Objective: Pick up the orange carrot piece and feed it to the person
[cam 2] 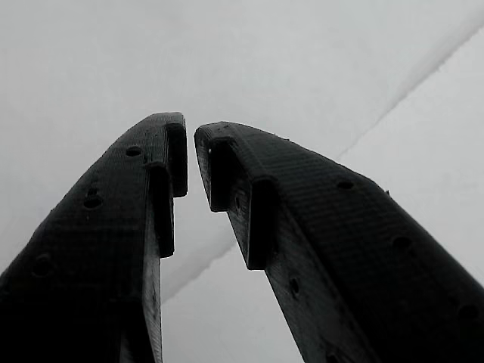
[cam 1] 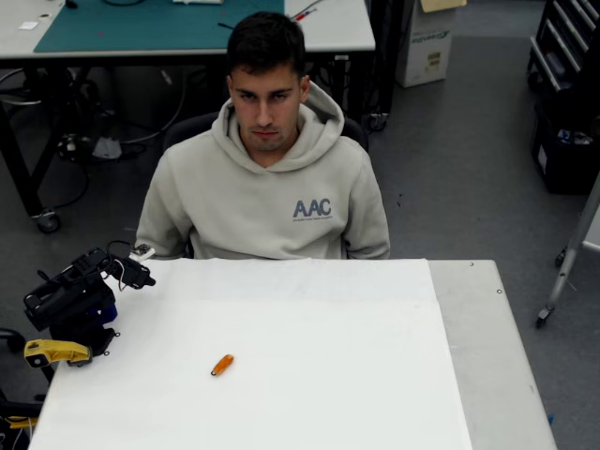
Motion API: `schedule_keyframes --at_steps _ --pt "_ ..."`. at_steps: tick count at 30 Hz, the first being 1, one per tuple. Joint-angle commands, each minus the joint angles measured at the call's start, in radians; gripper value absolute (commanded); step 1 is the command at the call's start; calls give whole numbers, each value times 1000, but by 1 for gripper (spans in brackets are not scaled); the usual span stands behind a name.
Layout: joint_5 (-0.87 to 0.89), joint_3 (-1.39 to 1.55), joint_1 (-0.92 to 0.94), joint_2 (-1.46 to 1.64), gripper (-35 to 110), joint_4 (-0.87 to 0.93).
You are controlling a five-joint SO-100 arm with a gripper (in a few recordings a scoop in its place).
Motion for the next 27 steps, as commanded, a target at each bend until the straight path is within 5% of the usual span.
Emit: schedule_keyframes --at_steps 1,14,27 --pt "-9 -67 -15 26 -3 11" --pt "-12 -293 -14 -40 -3 11" --pt "-14 -689 40 -657 -3 9"
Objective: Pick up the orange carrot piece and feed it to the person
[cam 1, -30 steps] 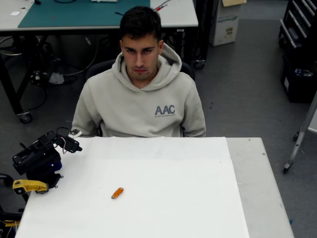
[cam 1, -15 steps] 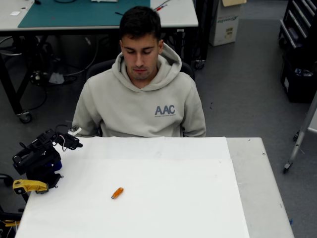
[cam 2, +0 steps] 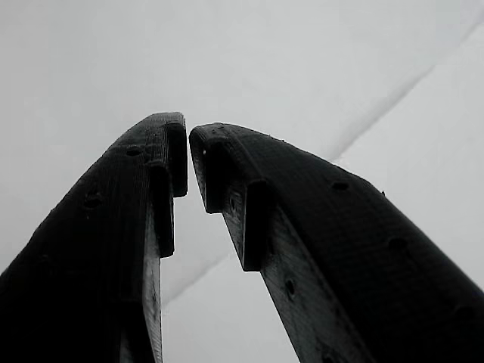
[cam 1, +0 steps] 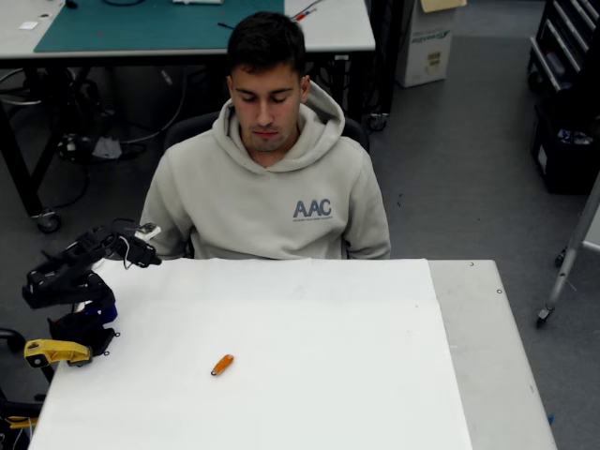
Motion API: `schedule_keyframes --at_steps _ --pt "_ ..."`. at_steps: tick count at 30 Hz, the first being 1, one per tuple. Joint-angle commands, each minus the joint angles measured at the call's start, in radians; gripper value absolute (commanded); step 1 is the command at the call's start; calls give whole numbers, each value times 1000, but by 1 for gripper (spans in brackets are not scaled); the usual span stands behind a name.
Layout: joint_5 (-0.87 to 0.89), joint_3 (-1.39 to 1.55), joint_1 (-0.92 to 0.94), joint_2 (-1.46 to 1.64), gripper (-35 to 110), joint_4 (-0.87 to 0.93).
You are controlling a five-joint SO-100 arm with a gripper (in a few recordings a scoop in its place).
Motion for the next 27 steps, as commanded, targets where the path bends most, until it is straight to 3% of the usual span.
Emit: schedule_keyframes --at_steps 1,11,27 --pt "-14 -199 41 -169 -3 9" --pt "-144 -497 192 -525 -3 9" --pt "-371 -698 518 -834 -3 11"
